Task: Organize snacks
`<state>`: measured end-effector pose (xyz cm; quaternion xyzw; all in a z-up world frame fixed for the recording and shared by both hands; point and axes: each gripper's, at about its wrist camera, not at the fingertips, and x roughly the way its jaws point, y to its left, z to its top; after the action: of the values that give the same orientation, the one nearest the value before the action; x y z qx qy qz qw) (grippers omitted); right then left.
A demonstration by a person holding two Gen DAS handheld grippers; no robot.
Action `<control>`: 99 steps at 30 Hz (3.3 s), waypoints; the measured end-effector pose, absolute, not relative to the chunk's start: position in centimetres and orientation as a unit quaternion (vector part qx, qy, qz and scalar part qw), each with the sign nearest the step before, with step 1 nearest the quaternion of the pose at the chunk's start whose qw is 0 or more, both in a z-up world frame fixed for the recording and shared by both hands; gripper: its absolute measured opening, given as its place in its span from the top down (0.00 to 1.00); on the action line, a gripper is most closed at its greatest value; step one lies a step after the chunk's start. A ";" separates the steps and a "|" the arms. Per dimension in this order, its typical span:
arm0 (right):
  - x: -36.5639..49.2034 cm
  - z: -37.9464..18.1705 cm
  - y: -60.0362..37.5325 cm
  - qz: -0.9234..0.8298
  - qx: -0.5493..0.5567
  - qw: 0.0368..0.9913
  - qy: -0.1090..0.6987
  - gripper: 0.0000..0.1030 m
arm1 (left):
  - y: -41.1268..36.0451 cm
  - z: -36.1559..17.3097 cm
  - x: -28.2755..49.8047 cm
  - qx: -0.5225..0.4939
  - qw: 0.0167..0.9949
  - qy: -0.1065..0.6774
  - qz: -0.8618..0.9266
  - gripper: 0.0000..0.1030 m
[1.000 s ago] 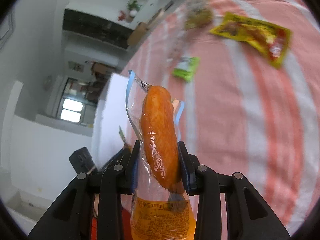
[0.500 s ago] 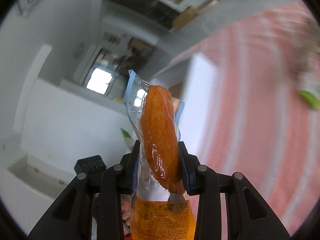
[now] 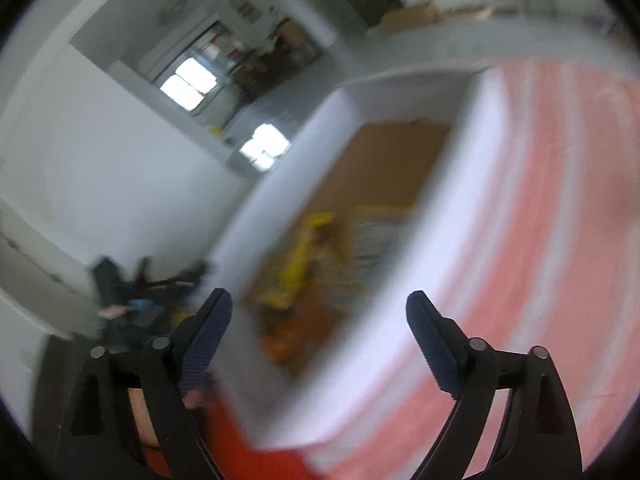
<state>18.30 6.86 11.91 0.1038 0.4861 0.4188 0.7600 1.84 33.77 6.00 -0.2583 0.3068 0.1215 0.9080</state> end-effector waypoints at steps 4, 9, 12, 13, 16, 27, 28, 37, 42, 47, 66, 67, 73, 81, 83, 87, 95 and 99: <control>17.3 8.5 -2.0 0.297 0.002 0.839 0.456 0.09 | 26.1 8.1 2.9 -0.230 0.928 0.293 0.021 0.11; 15.0 2.7 -14.6 0.139 -0.067 0.872 0.465 0.09 | 13.1 7.2 4.7 -0.164 0.922 0.332 -0.109 0.00; 13.9 1.3 -20.1 0.083 -0.064 0.878 0.467 0.09 | 6.6 3.6 7.1 -0.130 0.897 0.390 -0.164 0.00; 13.6 1.2 -21.8 0.070 -0.059 0.880 0.466 0.09 | 4.5 1.8 8.4 -0.112 0.891 0.405 -0.169 0.00; 13.7 0.4 -24.6 0.044 -0.041 0.883 0.465 0.09 | 1.7 -1.8 11.5 -0.076 0.888 0.429 -0.148 0.00; 13.5 -0.2 -25.5 0.025 -0.022 0.881 0.471 0.04 | -0.3 -7.0 15.8 -0.018 0.892 0.446 -0.064 0.01; 13.4 -0.2 -25.5 0.025 -0.021 0.881 0.471 0.04 | -0.5 -7.1 15.8 -0.003 0.891 0.450 -0.059 0.00; 12.9 -0.1 -25.6 0.021 -0.017 0.882 0.470 0.04 | -1.1 -7.0 15.9 0.014 0.889 0.455 -0.050 0.00; 12.9 0.0 -25.6 0.021 -0.017 0.882 0.470 0.04 | -1.1 -6.9 15.9 0.014 0.889 0.454 -0.050 0.00; 12.9 0.0 -25.7 0.022 -0.016 0.883 0.469 0.04 | -1.0 -6.9 15.8 0.014 0.889 0.454 -0.050 0.00; 13.0 0.1 -25.9 0.031 -0.001 0.885 0.465 0.02 | -1.1 -6.8 16.1 0.017 0.885 0.462 -0.063 0.00; 13.0 0.1 -25.9 0.032 0.000 0.885 0.465 0.02 | -1.1 -6.7 16.5 0.014 0.877 0.472 -0.083 0.00; 13.0 0.2 -26.3 0.040 0.018 0.887 0.459 0.02 | -2.4 -2.2 24.3 -0.081 0.825 0.516 -0.217 0.00; 13.0 0.2 -26.3 0.041 0.018 0.887 0.459 0.02 | -10.2 -0.1 36.7 -0.050 0.795 0.544 -0.265 0.00; 13.0 0.2 -26.3 0.041 0.019 0.887 0.459 0.02 | -12.0 -2.0 39.0 -0.041 0.780 0.571 -0.254 0.00; 13.0 0.1 -26.4 0.043 0.021 0.888 0.458 0.02 | -12.5 -5.0 41.4 -0.053 0.772 0.598 -0.208 0.17; 13.0 0.2 -26.4 0.043 0.020 0.887 0.459 0.02 | -6.0 -4.6 35.5 -0.050 0.816 0.551 -0.169 0.44; 13.0 0.2 -26.4 0.043 0.020 0.887 0.458 0.02 | 0.9 -4.9 27.2 -0.071 0.839 0.535 -0.073 0.43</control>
<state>13.01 -26.41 0.16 0.0201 0.4585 0.0432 0.8874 27.21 0.85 -4.90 -0.0705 0.5346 -0.0731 0.8390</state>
